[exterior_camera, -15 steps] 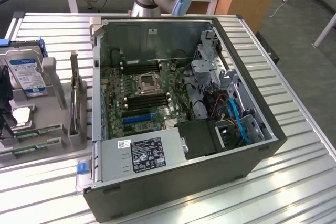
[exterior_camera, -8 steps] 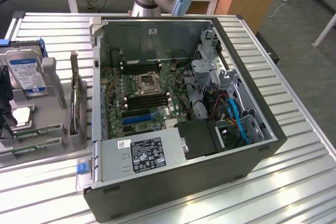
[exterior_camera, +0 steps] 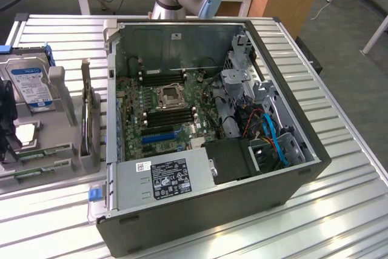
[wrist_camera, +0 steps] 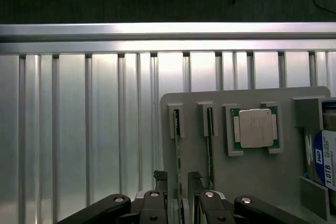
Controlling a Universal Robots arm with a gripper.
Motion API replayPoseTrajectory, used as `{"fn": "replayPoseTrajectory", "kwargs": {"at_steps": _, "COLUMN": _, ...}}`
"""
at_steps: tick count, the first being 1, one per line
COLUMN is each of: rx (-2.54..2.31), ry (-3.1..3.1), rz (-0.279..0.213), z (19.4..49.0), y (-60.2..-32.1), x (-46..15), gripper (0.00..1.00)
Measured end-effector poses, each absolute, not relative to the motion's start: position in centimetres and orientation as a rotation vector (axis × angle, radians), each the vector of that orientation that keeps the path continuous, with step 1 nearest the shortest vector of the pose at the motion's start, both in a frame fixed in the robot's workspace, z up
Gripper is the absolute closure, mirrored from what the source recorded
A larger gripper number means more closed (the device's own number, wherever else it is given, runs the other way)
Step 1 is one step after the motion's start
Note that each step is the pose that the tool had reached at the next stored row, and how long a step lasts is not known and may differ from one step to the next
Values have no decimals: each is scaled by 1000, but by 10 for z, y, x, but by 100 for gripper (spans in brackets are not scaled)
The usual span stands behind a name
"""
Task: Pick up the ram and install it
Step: 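Pick up the ram and move it above insertion slot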
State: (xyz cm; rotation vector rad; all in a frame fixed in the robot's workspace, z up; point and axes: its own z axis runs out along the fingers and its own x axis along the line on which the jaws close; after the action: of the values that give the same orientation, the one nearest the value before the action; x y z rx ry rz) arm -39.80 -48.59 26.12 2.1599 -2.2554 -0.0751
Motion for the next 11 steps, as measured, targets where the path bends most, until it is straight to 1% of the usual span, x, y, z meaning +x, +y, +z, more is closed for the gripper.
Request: {"fn": "replayPoseTrajectory", "kwargs": {"at_steps": 11, "rx": 2160, "ry": -2256, "rz": -75, "z": 245, "y": -486, "x": -398, "gripper": 71}}
